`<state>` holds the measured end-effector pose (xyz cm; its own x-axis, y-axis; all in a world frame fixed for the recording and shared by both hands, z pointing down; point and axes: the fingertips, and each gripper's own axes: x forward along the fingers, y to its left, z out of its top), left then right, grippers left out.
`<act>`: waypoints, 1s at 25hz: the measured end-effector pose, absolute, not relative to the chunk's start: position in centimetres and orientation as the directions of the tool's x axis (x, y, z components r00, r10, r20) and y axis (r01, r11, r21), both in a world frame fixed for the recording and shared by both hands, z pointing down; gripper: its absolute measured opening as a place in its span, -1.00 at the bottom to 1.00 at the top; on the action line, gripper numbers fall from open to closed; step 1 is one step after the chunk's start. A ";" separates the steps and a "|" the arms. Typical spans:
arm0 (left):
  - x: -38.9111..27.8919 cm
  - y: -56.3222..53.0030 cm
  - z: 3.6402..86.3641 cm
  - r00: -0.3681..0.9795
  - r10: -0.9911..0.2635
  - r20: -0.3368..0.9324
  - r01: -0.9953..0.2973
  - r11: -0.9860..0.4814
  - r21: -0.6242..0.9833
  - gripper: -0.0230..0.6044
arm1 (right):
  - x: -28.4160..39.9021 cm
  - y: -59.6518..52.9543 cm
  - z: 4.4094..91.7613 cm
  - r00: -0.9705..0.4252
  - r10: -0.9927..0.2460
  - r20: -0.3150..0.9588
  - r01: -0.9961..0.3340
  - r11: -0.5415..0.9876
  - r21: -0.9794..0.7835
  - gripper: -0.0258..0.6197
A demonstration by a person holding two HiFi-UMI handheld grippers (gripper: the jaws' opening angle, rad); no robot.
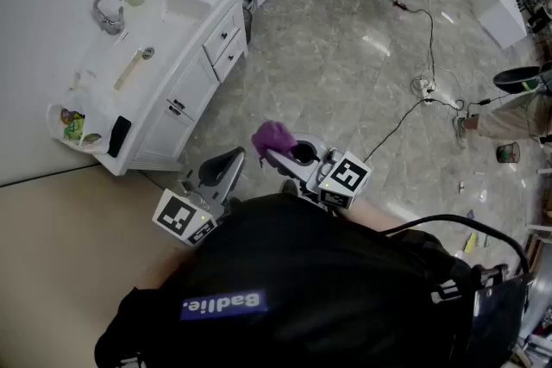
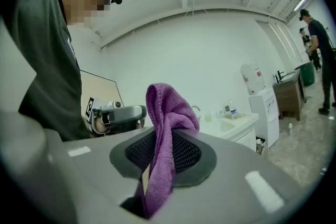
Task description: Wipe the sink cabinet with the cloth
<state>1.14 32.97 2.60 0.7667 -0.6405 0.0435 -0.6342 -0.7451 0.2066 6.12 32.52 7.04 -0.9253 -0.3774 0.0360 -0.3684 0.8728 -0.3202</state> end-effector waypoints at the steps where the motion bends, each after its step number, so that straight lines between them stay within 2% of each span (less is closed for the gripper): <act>1: 1.1 33.0 2.6 0.767 -0.640 0.044 -0.634 -0.745 0.207 -0.91 | 6.1 32.5 7.1 -0.925 -0.378 0.036 -0.369 0.873 -0.320 -0.70; 17: 1.4 33.0 3.2 0.773 -0.633 0.043 -0.626 -0.749 0.216 -0.91 | 6.4 32.3 7.5 -0.920 -0.391 0.023 -0.375 0.861 -0.343 -0.70; 25: 3.3 31.4 3.3 0.786 -0.617 0.045 -0.610 -0.760 0.225 -0.91 | 8.7 30.7 8.5 -0.909 -0.414 0.053 -0.404 0.841 -0.359 -0.70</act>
